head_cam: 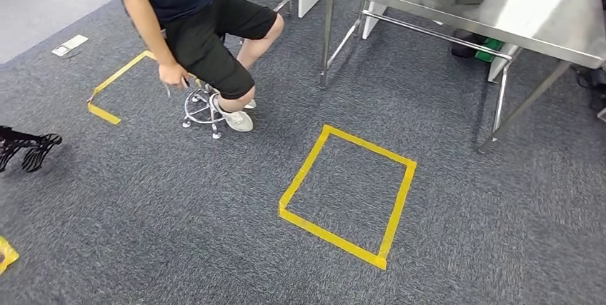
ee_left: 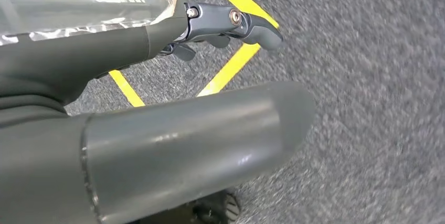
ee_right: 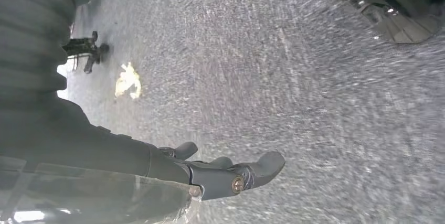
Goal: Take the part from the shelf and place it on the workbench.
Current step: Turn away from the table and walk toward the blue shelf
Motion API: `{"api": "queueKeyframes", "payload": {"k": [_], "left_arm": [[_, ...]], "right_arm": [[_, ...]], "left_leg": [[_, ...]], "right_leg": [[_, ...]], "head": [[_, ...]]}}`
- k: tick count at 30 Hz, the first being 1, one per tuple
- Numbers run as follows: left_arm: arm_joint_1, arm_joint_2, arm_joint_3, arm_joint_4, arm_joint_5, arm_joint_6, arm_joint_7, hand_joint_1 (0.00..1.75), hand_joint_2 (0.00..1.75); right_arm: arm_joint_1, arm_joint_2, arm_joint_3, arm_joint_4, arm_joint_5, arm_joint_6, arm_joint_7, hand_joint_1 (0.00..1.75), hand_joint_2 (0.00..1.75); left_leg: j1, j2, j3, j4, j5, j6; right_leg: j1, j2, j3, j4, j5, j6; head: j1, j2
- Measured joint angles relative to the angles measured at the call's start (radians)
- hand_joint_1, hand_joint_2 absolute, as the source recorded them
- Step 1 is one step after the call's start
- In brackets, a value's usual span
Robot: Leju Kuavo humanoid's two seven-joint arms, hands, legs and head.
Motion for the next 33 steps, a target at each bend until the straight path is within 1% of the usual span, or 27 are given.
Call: {"api": "queueKeyframes", "payload": {"k": [1,3,4,5,6,7,8,9,10,11,12,13,15,17,18,19,20,21,22,24,25,26,28,29,30,32,33], "left_arm": [[-0.001,0.001,0.002,0.000,-0.002,-0.001,-0.001,0.00,0.00],[-0.002,0.003,0.005,0.000,-0.006,-0.003,-0.002,0.00,0.00],[-0.001,0.003,0.006,0.000,-0.009,-0.004,-0.003,0.00,0.00],[0.000,0.003,0.008,0.000,-0.014,-0.004,-0.004,0.00,0.00],[0.000,0.003,0.010,0.000,-0.019,-0.004,-0.005,0.00,0.00],[0.000,0.003,0.011,0.000,-0.024,-0.004,-0.007,0.00,0.00],[0.000,0.004,0.012,0.000,-0.027,-0.004,-0.008,0.00,0.00],[0.000,0.004,0.012,0.000,-0.030,-0.004,-0.009,0.00,0.00],[0.000,0.004,0.013,0.000,-0.032,-0.004,-0.009,0.00,0.00],[0.000,0.005,0.013,0.000,-0.033,-0.004,-0.010,0.00,0.00],[0.000,0.006,0.013,0.000,-0.035,-0.003,-0.010,0.00,0.00],[0.001,0.006,0.014,0.000,-0.036,-0.003,-0.010,0.00,0.00],[0.003,0.007,0.015,0.000,-0.036,-0.002,-0.010,0.00,0.00],[0.002,0.006,0.016,0.000,-0.036,-0.002,-0.011,0.00,0.00],[0.001,0.006,0.016,0.000,-0.037,-0.002,-0.012,0.00,0.00],[0.001,0.006,0.016,0.000,-0.037,-0.002,-0.012,0.00,0.00],[0.002,0.006,0.016,0.000,-0.038,-0.003,-0.012,0.00,0.00],[0.003,0.006,0.017,0.000,-0.040,-0.002,-0.012,0.00,0.00],[0.004,0.006,0.017,0.000,-0.042,-0.002,-0.012,0.00,0.00],[0.004,0.006,0.017,0.000,-0.048,-0.001,-0.012,0.00,0.00],[0.004,0.006,0.017,0.000,-0.051,-0.001,-0.012,0.00,0.00],[0.005,0.005,0.017,0.000,-0.055,-0.001,-0.013,0.00,0.00],[0.008,0.004,0.017,0.001,-0.063,-0.002,-0.014,0.00,0.00],[0.010,0.002,0.017,0.001,-0.068,-0.003,-0.014,0.00,0.00],[0.010,0.001,0.016,0.001,-0.074,-0.005,-0.011,0.00,0.00],[0.007,-0.002,0.016,0.001,-0.087,-0.008,-0.003,0.00,0.00],[0.005,-0.003,0.015,0.001,-0.092,-0.009,0.001,0.00,0.00]], "right_arm": [[0.000,0.000,0.000,0.000,-0.001,0.000,-0.002,0.00,1.75],[0.002,-0.001,0.000,0.000,-0.004,0.000,-0.004,0.00,1.75],[0.004,-0.002,0.000,0.000,-0.005,0.000,-0.005,0.00,1.75],[0.006,-0.002,0.000,0.000,-0.005,0.001,-0.005,0.00,1.75],[0.009,-0.003,0.000,0.000,-0.005,0.001,-0.006,0.00,1.75],[0.010,-0.004,0.000,0.000,-0.004,0.001,-0.007,0.00,1.75],[0.010,-0.004,0.000,0.000,-0.003,0.001,-0.008,0.00,1.75],[0.009,-0.004,0.000,0.000,-0.002,0.001,-0.010,0.00,1.75],[0.009,-0.003,0.000,0.000,-0.001,0.001,-0.011,0.00,1.75],[0.009,-0.002,0.000,0.000,-0.001,0.001,-0.012,0.00,1.75],[0.009,-0.001,0.000,0.000,-0.001,0.001,-0.012,0.00,1.75],[0.009,-0.001,0.000,0.000,-0.001,0.001,-0.012,0.00,1.75],[0.009,0.001,-0.001,0.000,-0.001,0.001,-0.012,0.00,1.75],[0.011,0.002,-0.001,0.000,0.000,0.001,-0.012,0.00,1.75],[0.012,0.002,-0.001,0.000,0.000,0.001,-0.012,0.00,1.75],[0.014,0.001,-0.001,0.000,0.000,0.001,-0.012,0.00,1.75],[0.015,0.000,-0.001,0.000,0.000,0.002,-0.012,0.00,1.75],[0.015,0.000,-0.001,0.000,0.000,0.002,-0.012,0.00,1.75],[0.014,0.000,-0.001,0.000,0.000,0.003,-0.012,0.00,1.75],[0.011,-0.001,-0.002,0.000,-0.001,0.006,-0.012,0.00,1.75],[0.010,-0.002,-0.002,0.000,-0.001,0.007,-0.012,0.00,1.75],[0.010,-0.003,-0.002,0.000,-0.002,0.008,-0.012,0.00,1.75],[0.008,-0.004,-0.003,0.000,-0.006,0.008,-0.011,0.00,1.75],[0.007,-0.004,-0.003,0.000,-0.008,0.008,-0.010,0.00,1.75],[0.007,-0.004,-0.004,0.000,-0.011,0.008,-0.010,0.00,1.75],[0.010,-0.005,-0.007,0.000,-0.016,0.007,-0.009,0.00,1.75],[0.013,-0.006,-0.008,0.000,-0.017,0.006,-0.009,0.00,1.75]], "left_leg": [[0.002,-0.010,-0.003,-0.001,0.003,0.005],[0.002,-0.032,-0.011,0.000,0.009,0.012],[0.001,-0.046,-0.014,0.000,0.011,0.012],[0.002,-0.060,-0.016,0.000,0.014,0.012],[0.002,-0.074,-0.017,0.001,0.016,0.009],[0.003,-0.088,-0.017,0.001,0.018,0.006],[0.002,-0.100,-0.018,0.002,0.021,0.002],[0.001,-0.110,-0.020,0.004,0.023,-0.003],[-0.001,-0.119,-0.022,0.004,0.026,-0.009],[-0.002,-0.127,-0.025,0.003,0.029,-0.015],[-0.002,-0.136,-0.028,0.001,0.033,-0.021],[0.000,-0.136,-0.032,0.003,0.034,-0.027],[0.000,-0.095,-0.053,0.042,0.006,-0.035],[0.000,-0.040,-0.106,0.157,-0.064,-0.042],[0.002,-0.030,-0.136,0.225,-0.096,-0.046],[0.004,-0.025,-0.156,0.273,-0.113,-0.048],[0.005,-0.023,-0.159,0.286,-0.111,-0.050],[0.006,-0.018,-0.142,0.262,-0.093,-0.050],[0.007,-0.007,-0.106,0.203,-0.064,-0.050],[0.004,0.039,-0.030,0.071,-0.021,-0.044],[0.001,0.054,-0.009,0.031,-0.012,-0.038],[-0.002,0.059,-0.003,0.015,-0.012,-0.031],[-0.006,0.034,-0.007,0.013,-0.008,-0.017],[-0.005,0.023,-0.007,0.011,-0.005,-0.010],[-0.003,0.012,-0.008,0.008,-0.001,-0.003],[-0.001,-0.012,-0.013,0.006,0.005,0.008],[-0.001,-0.026,-0.016,0.007,0.007,0.012]], "right_leg": [[-0.002,0.028,-0.027,0.059,-0.029,-0.002],[-0.003,0.057,-0.091,0.200,-0.086,-0.006],[-0.004,0.061,-0.109,0.242,-0.097,-0.003],[-0.005,0.064,-0.108,0.242,-0.092,0.003],[-0.007,0.067,-0.086,0.199,-0.070,0.012],[-0.010,0.078,-0.050,0.125,-0.040,0.021],[-0.014,0.099,-0.013,0.048,-0.013,0.026],[-0.016,0.115,0.014,-0.011,0.008,0.026],[-0.017,0.126,0.027,-0.042,0.018,0.023],[-0.015,0.129,0.029,-0.051,0.021,0.017],[-0.013,0.118,0.029,-0.051,0.025,0.010],[-0.014,0.108,0.030,-0.051,0.029,0.003],[-0.019,0.086,0.031,-0.054,0.037,-0.012],[-0.017,0.062,0.027,-0.055,0.040,-0.021],[-0.015,0.048,0.025,-0.055,0.041,-0.023],[-0.013,0.033,0.024,-0.054,0.040,-0.024],[-0.012,0.020,0.023,-0.054,0.040,-0.024],[-0.012,0.007,0.023,-0.054,0.040,-0.024],[-0.012,-0.004,0.024,-0.054,0.039,-0.023],[-0.005,-0.023,0.026,-0.053,0.034,-0.019],[0.000,-0.031,0.027,-0.052,0.032,-0.015],[0.005,-0.039,0.029,-0.052,0.030,-0.011],[0.006,-0.055,0.031,-0.052,0.026,-0.002],[0.004,-0.046,0.028,-0.045,0.020,0.002],[0.002,-0.024,0.017,-0.021,0.004,0.004],[-0.002,0.035,-0.035,0.095,-0.053,0.000],[-0.003,0.053,-0.071,0.172,-0.084,-0.003]], "head": [[0.000,0.000],[0.001,0.000],[0.001,0.000],[0.001,0.000],[0.001,0.000],[0.001,0.000],[0.001,0.000],[0.001,0.000],[0.000,0.000],[0.000,0.000],[-0.001,0.000],[-0.001,0.000],[-0.002,0.000],[-0.004,0.000],[-0.004,0.000],[-0.004,0.000],[-0.004,0.000],[-0.004,0.000],[-0.004,0.000],[-0.004,0.000],[-0.002,0.000],[0.000,0.000],[0.002,0.000],[0.002,0.000],[0.002,0.000],[0.003,0.000],[0.003,0.000]]}}
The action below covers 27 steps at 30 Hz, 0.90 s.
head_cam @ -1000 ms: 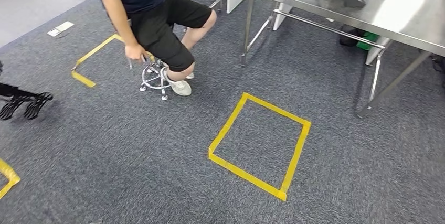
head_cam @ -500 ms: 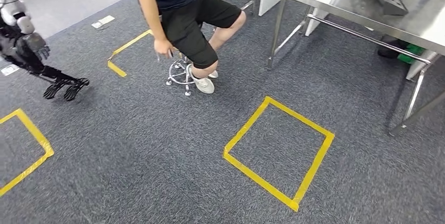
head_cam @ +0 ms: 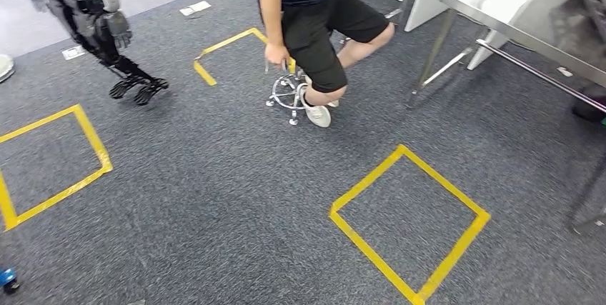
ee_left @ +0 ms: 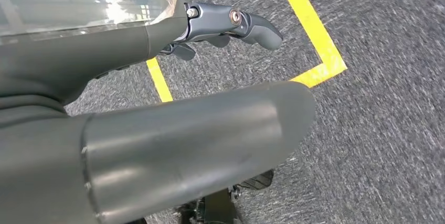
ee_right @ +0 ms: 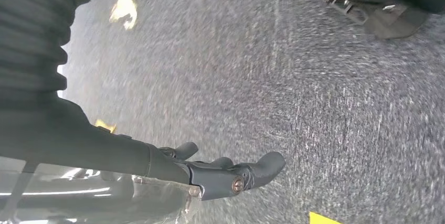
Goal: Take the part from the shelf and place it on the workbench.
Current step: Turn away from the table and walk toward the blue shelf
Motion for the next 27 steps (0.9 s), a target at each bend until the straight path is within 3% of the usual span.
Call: {"api": "queueKeyframes", "payload": {"k": [1,2,3,4,6,8,10,11,13,15,17,18,19,21,23,25,26,27], "left_arm": [[-0.001,-0.001,-0.001,0.000,-0.004,-0.001,0.004,0.00,0.00],[-0.001,-0.002,-0.001,0.000,-0.006,-0.002,0.007,0.00,0.00],[-0.001,-0.003,-0.002,0.000,-0.007,-0.003,0.009,0.00,0.00],[-0.001,-0.004,-0.002,0.000,-0.008,-0.003,0.010,0.00,0.00],[-0.001,-0.004,-0.002,0.000,-0.010,-0.006,0.010,0.00,0.00],[-0.002,-0.005,-0.002,0.000,-0.014,-0.009,0.008,0.00,0.00],[-0.002,-0.004,-0.002,0.000,-0.017,-0.012,0.006,0.00,0.00],[-0.001,-0.004,-0.002,0.000,-0.019,-0.013,0.005,0.00,0.00],[-0.003,-0.006,-0.002,0.000,-0.020,-0.015,0.004,0.00,0.00],[-0.008,-0.009,-0.002,0.000,-0.026,-0.019,0.004,0.00,0.00],[-0.009,-0.010,-0.002,0.000,-0.035,-0.025,0.004,0.00,0.00],[-0.008,-0.010,-0.002,0.000,-0.038,-0.028,0.005,0.00,0.00],[-0.008,-0.010,-0.001,0.000,-0.042,-0.030,0.007,0.00,0.00],[-0.010,-0.008,0.000,-0.001,-0.049,-0.033,0.010,0.00,0.00],[-0.015,-0.008,0.002,-0.002,-0.054,-0.035,0.012,0.00,0.00],[-0.018,-0.006,0.006,-0.003,-0.055,-0.036,0.012,0.00,0.00],[-0.017,-0.006,0.009,-0.003,-0.055,-0.037,0.012,0.00,0.00],[-0.017,-0.005,0.012,-0.003,-0.054,-0.037,0.012,0.00,0.00]], "right_arm": [[0.004,0.000,-0.001,0.000,0.000,0.000,0.000,0.00,1.75],[0.008,-0.001,-0.001,0.000,0.000,0.000,0.000,0.00,1.75],[0.011,-0.001,-0.002,0.000,0.000,-0.001,0.000,0.00,1.75],[0.013,-0.001,-0.002,0.000,0.000,-0.001,0.000,0.00,1.75],[0.013,0.000,-0.002,0.000,0.001,-0.001,0.000,0.00,1.75],[0.012,0.001,-0.003,0.000,0.000,-0.001,0.000,0.00,1.75],[0.011,0.004,-0.004,0.000,-0.001,-0.005,0.001,0.00,1.75],[0.010,0.006,-0.006,0.000,-0.003,-0.007,0.002,0.00,1.75],[0.011,0.008,-0.011,0.000,-0.006,-0.011,0.003,0.00,1.75],[0.014,0.008,-0.016,0.000,-0.010,-0.013,0.004,0.00,1.75],[0.017,0.007,-0.022,0.000,-0.014,-0.015,0.005,0.00,1.75],[0.017,0.007,-0.025,0.000,-0.016,-0.016,0.006,0.00,1.75],[0.017,0.007,-0.027,0.000,-0.017,-0.017,0.006,0.00,1.75],[0.014,0.007,-0.032,0.000,-0.017,-0.018,0.005,0.00,1.75],[0.012,0.007,-0.036,0.000,-0.015,-0.018,0.005,0.00,1.75],[0.009,0.008,-0.039,0.000,-0.012,-0.019,0.005,0.00,1.75],[0.007,0.008,-0.040,0.000,-0.011,-0.018,0.005,0.00,1.75],[0.006,0.008,-0.041,0.000,-0.009,-0.018,0.005,0.00,1.75]], "left_leg": [[0.000,-0.015,-0.003,0.000,0.002,0.001],[-0.001,-0.031,-0.004,0.001,0.003,0.002],[0.000,-0.046,-0.005,0.001,0.004,0.001],[0.000,-0.061,-0.004,0.001,0.006,-0.001],[-0.001,-0.086,-0.005,0.003,0.009,-0.008],[-0.004,-0.105,-0.010,0.004,0.013,-0.018],[-0.003,-0.119,-0.017,0.001,0.019,-0.030],[-0.001,-0.112,-0.022,0.005,0.016,-0.034],[0.002,-0.061,-0.051,0.061,-0.021,-0.043],[0.005,-0.008,-0.108,0.189,-0.089,-0.053],[0.007,0.003,-0.151,0.287,-0.124,-0.061],[0.007,0.005,-0.146,0.285,-0.116,-0.063],[0.008,0.010,-0.120,0.241,-0.091,-0.062],[0.004,0.049,-0.036,0.099,-0.039,-0.056],[-0.004,0.081,0.010,0.016,-0.022,-0.045],[-0.009,0.068,0.009,0.007,-0.022,-0.032],[-0.008,0.057,0.010,0.003,-0.019,-0.026],[-0.006,0.046,0.012,-0.001,-0.015,-0.019]], "right_leg": [[0.000,0.008,-0.030,0.061,-0.020,0.000],[0.000,0.011,-0.044,0.089,-0.024,0.004],[-0.001,0.013,-0.039,0.073,-0.010,0.011],[-0.003,0.019,-0.013,0.014,0.019,0.020],[-0.009,0.057,0.054,-0.138,0.080,0.031],[-0.011,0.084,0.084,-0.210,0.108,0.025],[-0.009,0.068,0.085,-0.211,0.114,0.010],[-0.010,0.058,0.087,-0.213,0.118,0.003],[-0.014,0.034,0.088,-0.219,0.125,-0.014],[-0.010,0.007,0.086,-0.220,0.126,-0.023],[-0.006,-0.022,0.084,-0.219,0.125,-0.025],[-0.006,-0.036,0.083,-0.219,0.125,-0.026],[-0.005,-0.048,0.083,-0.219,0.124,-0.026],[0.000,-0.068,0.086,-0.218,0.121,-0.023],[0.008,-0.086,0.089,-0.218,0.116,-0.017],[0.012,-0.105,0.093,-0.219,0.114,-0.008],[0.010,-0.102,0.092,-0.216,0.110,-0.003],[0.008,-0.084,0.087,-0.202,0.100,0.000]], "head": [[0.000,0.000],[0.000,0.000],[0.000,0.000],[0.000,0.000],[0.000,0.000],[-0.001,0.000],[-0.002,0.000],[-0.002,0.000],[-0.003,0.000],[-0.003,0.000],[-0.003,0.000],[-0.003,0.000],[-0.003,0.000],[-0.004,0.000],[-0.001,0.000],[0.002,0.000],[0.002,0.000],[0.002,0.000]]}}
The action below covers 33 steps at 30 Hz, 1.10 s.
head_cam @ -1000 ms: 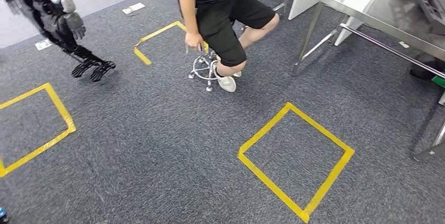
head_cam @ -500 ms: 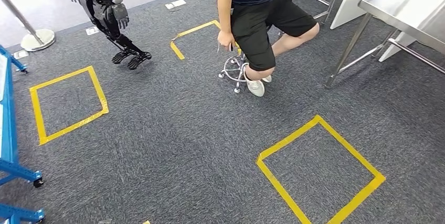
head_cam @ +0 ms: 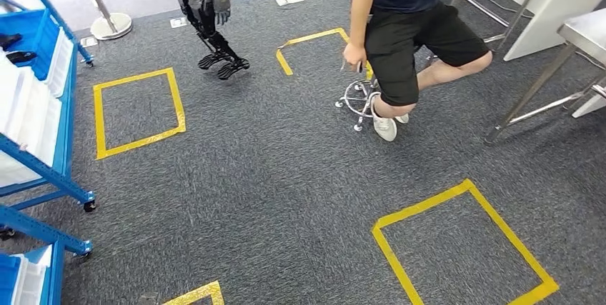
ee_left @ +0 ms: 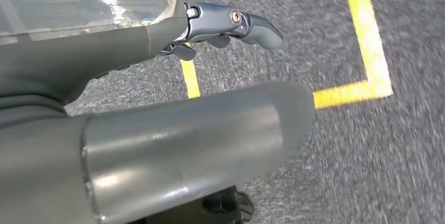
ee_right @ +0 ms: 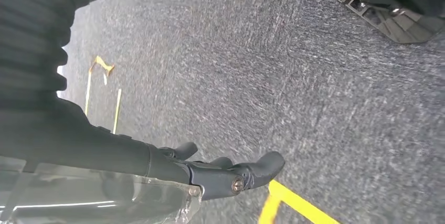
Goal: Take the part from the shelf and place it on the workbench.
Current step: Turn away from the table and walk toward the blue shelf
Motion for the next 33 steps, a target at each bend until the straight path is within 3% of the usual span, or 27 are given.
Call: {"api": "queueKeyframes", "payload": {"k": [1,3,5,6,7,9,10,12,13,14,16,18,20,21,22,23,25,27,30,31,33], "left_arm": [[0.000,0.001,0.003,0.000,0.000,-0.001,0.000,0.00,0.00],[0.000,0.003,0.008,0.000,0.001,-0.003,-0.001,0.00,0.00],[0.003,0.004,0.015,0.000,0.001,-0.005,-0.002,0.00,0.00],[0.006,0.004,0.019,0.000,0.002,-0.004,-0.002,0.00,0.00],[0.009,0.004,0.023,0.000,0.003,-0.001,-0.001,0.00,0.00],[0.010,0.004,0.031,0.000,0.004,0.007,-0.001,0.00,0.00],[0.010,0.004,0.035,0.000,0.004,0.009,-0.001,0.00,0.00],[0.011,0.004,0.042,0.000,0.005,0.011,-0.002,0.00,0.00],[0.013,0.005,0.045,0.000,0.005,0.011,-0.002,0.00,0.00],[0.016,0.005,0.047,0.000,0.005,0.012,-0.002,0.00,0.00],[0.019,0.005,0.050,0.000,0.005,0.012,-0.001,0.00,0.00],[0.016,0.004,0.052,0.000,0.005,0.012,-0.001,0.00,0.00],[0.015,0.003,0.053,0.000,0.005,0.012,-0.001,0.00,0.00],[0.017,0.003,0.053,0.000,0.005,0.012,-0.001,0.00,0.00],[0.018,0.003,0.054,0.000,0.005,0.012,-0.001,0.00,0.00],[0.019,0.004,0.054,0.000,0.005,0.012,-0.001,0.00,0.00],[0.017,0.004,0.056,-0.001,0.005,0.012,-0.001,0.00,0.00],[0.014,0.004,0.057,-0.001,0.005,0.012,-0.001,0.00,0.00],[0.013,0.004,0.061,-0.001,0.008,0.015,-0.002,0.00,0.00],[0.012,0.004,0.063,-0.001,0.010,0.017,-0.002,0.00,0.00],[0.009,0.002,0.067,-0.001,0.013,0.020,-0.001,0.00,0.00]], "right_arm": [[-0.001,0.000,-0.001,0.000,0.000,0.000,0.000,0.00,1.75],[-0.001,0.001,-0.002,0.000,0.000,0.001,0.000,0.00,1.75],[0.003,0.000,-0.003,0.000,0.000,0.002,0.000,0.00,1.75],[0.005,0.000,-0.003,0.000,0.001,0.003,0.000,0.00,1.75],[0.006,0.000,-0.003,0.000,0.003,0.004,0.000,0.00,1.75],[0.006,0.001,-0.003,0.000,0.008,0.007,0.000,0.00,1.75],[0.006,0.001,-0.003,0.000,0.009,0.008,0.000,0.00,1.75],[0.004,0.003,-0.003,0.000,0.011,0.009,-0.001,0.00,1.75],[0.003,0.004,-0.003,0.000,0.011,0.009,-0.001,0.00,1.75],[0.001,0.005,-0.003,0.000,0.011,0.009,-0.001,0.00,1.75],[-0.001,0.007,-0.003,0.000,0.011,0.009,-0.001,0.00,1.75],[0.001,0.008,-0.003,0.000,0.012,0.009,-0.001,0.00,1.75],[0.003,0.007,-0.003,0.000,0.012,0.009,-0.001,0.00,1.75],[0.003,0.007,-0.003,0.000,0.012,0.009,-0.001,0.00,1.75],[0.003,0.006,-0.003,0.000,0.012,0.009,-0.001,0.00,1.75],[0.002,0.006,-0.003,0.000,0.012,0.009,-0.001,0.00,1.75],[0.000,0.007,-0.003,0.000,0.012,0.009,-0.001,0.00,1.75],[-0.003,0.006,-0.003,0.000,0.012,0.009,-0.001,0.00,1.75],[-0.006,0.006,-0.004,0.000,0.016,0.009,-0.001,0.00,1.75],[-0.007,0.006,-0.004,0.000,0.017,0.009,-0.001,0.00,1.75],[-0.008,0.007,-0.004,-0.001,0.017,0.009,-0.001,0.00,1.75]], "left_leg": [[0.004,-0.011,0.002,-0.004,0.005,0.007],[0.007,-0.035,-0.001,-0.006,0.011,0.016],[0.006,-0.065,-0.005,-0.005,0.013,0.017],[0.007,-0.080,-0.005,-0.004,0.014,0.017],[0.008,-0.096,-0.004,-0.004,0.015,0.016],[0.009,-0.125,-0.004,0.000,0.016,0.008],[0.007,-0.139,-0.006,0.004,0.015,0.003],[0.005,-0.158,-0.012,0.005,0.017,-0.010],[0.007,-0.166,-0.014,0.003,0.020,-0.016],[0.009,-0.163,-0.017,0.004,0.020,-0.022],[0.009,-0.118,-0.035,0.038,-0.004,-0.030],[0.009,-0.062,-0.087,0.154,-0.072,-0.034],[0.010,-0.046,-0.144,0.279,-0.124,-0.037],[0.010,-0.044,-0.152,0.298,-0.124,-0.036],[0.010,-0.041,-0.138,0.277,-0.105,-0.035],[0.010,-0.031,-0.105,0.217,-0.074,-0.032],[0.005,0.014,-0.029,0.077,-0.024,-0.024],[-0.004,0.035,-0.002,0.018,-0.012,-0.016],[-0.008,0.005,-0.004,0.011,-0.006,-0.002],[-0.005,-0.003,-0.002,0.007,-0.003,0.003],[0.003,-0.022,0.000,0.001,0.004,0.013]], "right_leg": [[-0.002,0.027,-0.015,0.035,-0.019,0.001],[-0.006,0.081,-0.074,0.164,-0.079,-0.004],[-0.009,0.094,-0.129,0.280,-0.117,-0.002],[-0.011,0.096,-0.134,0.289,-0.113,0.005],[-0.014,0.098,-0.120,0.253,-0.092,0.015],[-0.025,0.128,-0.057,0.110,-0.030,0.036],[-0.030,0.144,-0.032,0.048,-0.006,0.039],[-0.030,0.159,-0.012,0.001,0.010,0.029],[-0.027,0.150,-0.011,0.001,0.012,0.019],[-0.027,0.141,-0.009,0.000,0.016,0.010],[-0.029,0.121,-0.007,-0.002,0.022,-0.004],[-0.025,0.096,-0.009,-0.003,0.022,-0.014],[-0.018,0.068,-0.011,-0.003,0.020,-0.019],[-0.015,0.055,-0.011,-0.003,0.020,-0.020],[-0.014,0.043,-0.011,-0.003,0.019,-0.021],[-0.013,0.031,-0.009,-0.003,0.017,-0.023],[-0.006,0.011,-0.006,-0.002,0.013,-0.021],[0.001,-0.006,-0.005,-0.002,0.010,-0.016],[0.002,-0.027,-0.002,-0.003,0.006,-0.007],[0.001,-0.013,-0.005,0.007,-0.002,-0.004],[-0.003,0.043,-0.039,0.082,-0.041,-0.005]], "head": [[0.001,0.000],[0.002,0.000],[0.002,0.000],[0.002,0.000],[0.002,0.000],[0.002,0.000],[0.002,0.000],[0.002,0.000],[0.001,0.000],[0.001,0.000],[-0.001,0.000],[-0.004,0.000],[-0.004,0.000],[-0.004,0.000],[-0.005,0.000],[-0.005,0.000],[-0.004,0.000],[-0.003,0.000],[-0.003,0.000],[-0.002,0.000],[-0.001,0.000]]}}
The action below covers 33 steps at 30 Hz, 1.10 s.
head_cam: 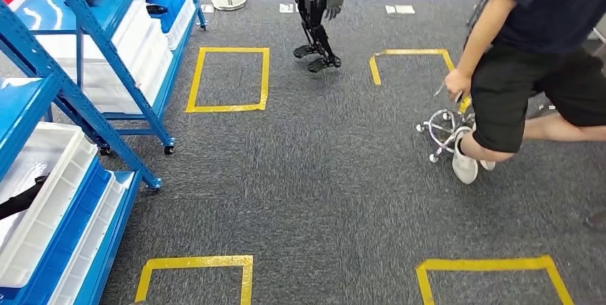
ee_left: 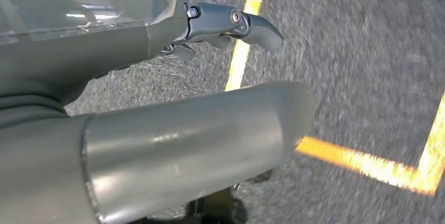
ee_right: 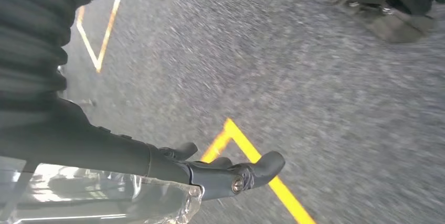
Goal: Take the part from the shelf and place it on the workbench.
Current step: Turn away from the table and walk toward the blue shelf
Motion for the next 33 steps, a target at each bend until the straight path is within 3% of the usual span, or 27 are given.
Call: {"api": "queueKeyframes", "payload": {"k": [1,2,4,5,6,8,10,12,13,15,17,19,20,22,24,25,27,28,30,32,33], "left_arm": [[-0.002,-0.001,0.002,0.000,0.001,0.001,0.000,0.00,0.00],[-0.004,-0.002,0.003,0.000,0.002,0.001,0.000,0.00,0.00],[-0.003,-0.005,0.006,0.000,0.002,0.001,0.001,0.00,0.00],[-0.002,-0.006,0.007,0.000,0.003,0.001,0.001,0.00,0.00],[-0.001,-0.007,0.009,0.000,0.003,0.002,0.001,0.00,0.00],[-0.001,-0.008,0.012,0.000,0.003,0.006,0.001,0.00,0.00],[-0.002,-0.008,0.020,-0.001,0.006,0.011,0.001,0.00,0.00],[0.001,-0.007,0.031,-0.001,0.009,0.014,0.000,0.00,0.00],[0.002,-0.007,0.036,-0.001,0.009,0.015,-0.002,0.00,0.00],[0.003,-0.009,0.044,-0.001,0.010,0.018,-0.006,0.00,0.00],[0.000,-0.012,0.051,-0.001,0.008,0.022,-0.010,0.00,0.00],[0.000,-0.014,0.056,-0.001,0.005,0.024,-0.011,0.00,0.00],[0.001,-0.015,0.058,-0.001,0.003,0.024,-0.011,0.00,0.00],[0.001,-0.016,0.062,-0.001,-0.003,0.024,-0.011,0.00,0.00],[-0.003,-0.017,0.063,-0.002,-0.009,0.023,-0.010,0.00,0.00],[-0.006,-0.018,0.063,-0.003,-0.014,0.022,-0.009,0.00,0.00],[-0.009,-0.019,0.064,-0.004,-0.023,0.022,-0.008,0.00,0.00],[-0.009,-0.020,0.064,-0.004,-0.028,0.022,-0.006,0.00,0.00],[-0.012,-0.022,0.065,-0.005,-0.036,0.024,-0.004,0.00,0.00],[-0.020,-0.023,0.065,-0.007,-0.043,0.025,-0.003,0.00,0.00],[-0.022,-0.024,0.065,-0.007,-0.046,0.026,-0.003,0.00,0.00]], "right_arm": [[0.000,0.000,0.000,0.000,0.000,0.000,0.000,0.00,1.75],[0.000,-0.001,0.000,0.000,0.000,0.000,0.000,0.00,1.75],[0.006,-0.002,0.000,0.000,0.002,0.001,0.001,0.00,1.75],[0.009,-0.002,0.000,0.000,0.004,0.001,0.001,0.00,1.75],[0.011,-0.002,0.000,0.000,0.007,0.002,0.002,0.00,1.75],[0.011,-0.001,0.000,0.000,0.017,0.004,0.003,0.00,1.75],[0.009,0.002,0.001,0.000,0.028,0.010,0.006,0.00,1.75],[0.006,0.004,0.001,0.000,0.037,0.017,0.009,0.00,1.75],[0.004,0.005,0.001,0.000,0.040,0.020,0.010,0.00,1.75],[0.002,0.007,0.002,0.000,0.046,0.023,0.011,0.00,1.75],[0.002,0.006,0.002,0.000,0.049,0.024,0.011,0.00,1.75],[0.004,0.005,0.002,0.000,0.051,0.024,0.011,0.00,1.75],[0.004,0.005,0.002,0.000,0.051,0.024,0.011,0.00,1.75],[0.003,0.005,0.002,0.000,0.048,0.023,0.011,0.00,1.75],[0.001,0.004,0.002,0.000,0.044,0.020,0.010,0.00,1.75],[0.000,0.004,0.002,0.000,0.043,0.018,0.010,0.00,1.75],[-0.001,0.003,0.001,0.000,0.040,0.014,0.008,0.00,1.75],[-0.001,0.002,0.001,0.000,0.039,0.012,0.008,0.00,1.75],[-0.001,0.001,0.001,-0.001,0.037,0.010,0.005,0.00,1.75],[0.002,0.000,0.000,-0.001,0.036,0.009,0.002,0.00,1.75],[0.004,-0.001,0.000,-0.001,0.036,0.009,0.002,0.00,1.75]], "left_leg": [[0.001,-0.012,-0.001,0.000,0.002,0.003],[0.001,-0.026,-0.003,0.000,0.003,0.006],[0.001,-0.055,-0.005,0.000,0.005,0.006],[0.001,-0.070,-0.004,0.001,0.006,0.005],[0.003,-0.085,-0.004,0.002,0.007,0.003],[0.005,-0.110,-0.005,0.004,0.007,-0.005],[0.003,-0.130,-0.013,0.008,0.010,-0.019],[0.003,-0.149,-0.021,0.008,0.016,-0.032],[0.005,-0.145,-0.025,0.010,0.014,-0.037],[0.005,-0.099,-0.049,0.059,-0.019,-0.044],[0.004,-0.042,-0.108,0.185,-0.086,-0.049],[0.006,-0.024,-0.156,0.290,-0.124,-0.051],[0.007,-0.021,-0.155,0.292,-0.115,-0.050],[0.006,-0.002,-0.092,0.183,-0.058,-0.044],[-0.002,0.036,-0.023,0.058,-0.019,-0.034],[-0.007,0.048,-0.008,0.028,-0.014,-0.029],[-0.013,0.035,-0.008,0.017,-0.013,-0.020],[-0.011,0.025,-0.007,0.012,-0.009,-0.015],[-0.003,0.003,-0.002,0.001,0.000,-0.002],[0.002,-0.020,-0.002,-0.003,0.006,0.005],[0.002,-0.033,-0.004,-0.003,0.007,0.006]], "right_leg": [[-0.002,0.029,-0.028,0.064,-0.028,-0.003],[-0.004,0.043,-0.059,0.132,-0.053,-0.004],[-0.006,0.051,-0.097,0.207,-0.070,0.003],[-0.008,0.053,-0.092,0.192,-0.056,0.011],[-0.012,0.057,-0.071,0.141,-0.030,0.022],[-0.025,0.094,-0.011,0.002,0.027,0.043],[-0.029,0.121,0.017,-0.067,0.052,0.040],[-0.025,0.107,0.018,-0.070,0.057,0.021],[-0.026,0.097,0.018,-0.070,0.060,0.015],[-0.027,0.075,0.017,-0.073,0.064,0.001],[-0.021,0.048,0.015,-0.073,0.063,-0.010],[-0.014,0.019,0.014,-0.073,0.062,-0.014],[-0.012,0.005,0.014,-0.073,0.061,-0.015],[-0.010,-0.019,0.017,-0.073,0.059,-0.017],[-0.004,-0.039,0.019,-0.073,0.056,-0.015],[0.000,-0.047,0.020,-0.073,0.054,-0.013],[0.002,-0.065,0.023,-0.075,0.052,-0.006],[0.001,-0.065,0.023,-0.073,0.050,-0.001],[-0.001,-0.021,0.006,-0.034,0.027,0.004],[-0.004,0.037,-0.048,0.085,-0.027,0.002],[-0.005,0.047,-0.082,0.155,-0.053,0.002]], "head": [[0.001,0.000],[0.001,0.000],[0.001,0.000],[0.000,0.000],[0.000,0.000],[0.001,0.000],[0.001,0.000],[0.000,0.000],[0.000,0.000],[-0.003,0.000],[-0.006,0.000],[-0.006,0.000],[-0.006,0.000],[-0.006,0.000],[-0.006,0.000],[-0.006,0.000],[-0.005,0.000],[-0.005,0.000],[-0.004,0.000],[-0.003,0.000],[-0.003,0.000]]}}
